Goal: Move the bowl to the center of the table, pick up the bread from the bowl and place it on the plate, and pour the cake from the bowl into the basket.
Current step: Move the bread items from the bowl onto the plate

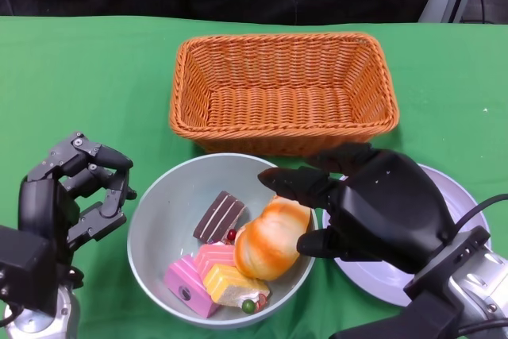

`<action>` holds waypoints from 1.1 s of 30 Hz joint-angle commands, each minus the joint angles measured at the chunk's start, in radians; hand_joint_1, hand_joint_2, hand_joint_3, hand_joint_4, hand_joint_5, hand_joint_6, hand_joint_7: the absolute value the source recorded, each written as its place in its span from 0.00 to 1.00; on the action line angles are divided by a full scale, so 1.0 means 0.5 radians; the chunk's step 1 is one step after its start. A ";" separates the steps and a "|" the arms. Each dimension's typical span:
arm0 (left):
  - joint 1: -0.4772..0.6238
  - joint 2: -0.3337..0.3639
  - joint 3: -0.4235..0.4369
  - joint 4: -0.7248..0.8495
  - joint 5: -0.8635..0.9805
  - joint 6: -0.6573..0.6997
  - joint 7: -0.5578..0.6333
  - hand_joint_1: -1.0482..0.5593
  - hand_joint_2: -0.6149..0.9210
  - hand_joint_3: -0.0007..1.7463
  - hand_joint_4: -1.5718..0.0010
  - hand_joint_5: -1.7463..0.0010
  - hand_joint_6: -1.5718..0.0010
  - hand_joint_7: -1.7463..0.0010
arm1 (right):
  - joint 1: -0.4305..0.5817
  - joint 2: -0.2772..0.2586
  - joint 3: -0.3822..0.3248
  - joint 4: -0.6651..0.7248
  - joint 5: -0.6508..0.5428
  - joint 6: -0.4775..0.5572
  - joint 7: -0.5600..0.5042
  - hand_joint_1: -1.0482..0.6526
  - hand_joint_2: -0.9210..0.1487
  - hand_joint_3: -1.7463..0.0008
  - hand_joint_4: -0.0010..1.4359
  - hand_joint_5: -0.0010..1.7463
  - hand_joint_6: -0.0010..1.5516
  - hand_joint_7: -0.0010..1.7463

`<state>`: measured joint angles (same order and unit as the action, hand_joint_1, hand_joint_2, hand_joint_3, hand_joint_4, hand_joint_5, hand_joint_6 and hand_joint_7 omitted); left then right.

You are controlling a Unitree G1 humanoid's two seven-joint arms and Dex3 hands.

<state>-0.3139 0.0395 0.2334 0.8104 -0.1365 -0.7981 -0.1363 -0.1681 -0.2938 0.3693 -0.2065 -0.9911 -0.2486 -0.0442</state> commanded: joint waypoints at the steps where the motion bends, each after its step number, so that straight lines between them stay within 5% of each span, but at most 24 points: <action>1: 0.024 0.008 0.001 -0.020 -0.023 -0.004 -0.002 0.62 0.82 0.49 0.50 0.12 0.48 0.28 | -0.064 -0.034 0.018 0.026 0.003 -0.020 0.008 0.20 0.02 1.00 0.49 0.00 0.40 0.00; 17: 0.064 -0.033 -0.027 -0.082 -0.025 0.005 -0.006 0.62 0.85 0.45 0.50 0.12 0.48 0.29 | -0.358 -0.116 0.143 0.244 0.019 -0.104 0.245 0.18 0.01 1.00 0.43 0.00 0.38 0.00; 33: 0.079 -0.051 -0.049 -0.097 0.019 -0.019 0.037 0.62 0.87 0.42 0.50 0.12 0.48 0.29 | -0.516 -0.236 0.229 0.403 -0.010 -0.275 0.261 0.16 0.00 0.99 0.44 0.00 0.38 0.00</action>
<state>-0.2886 0.0068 0.2073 0.7739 -0.1301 -0.7985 -0.1338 -0.4046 -0.3940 0.4813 -0.0146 -0.9911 -0.3781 0.0945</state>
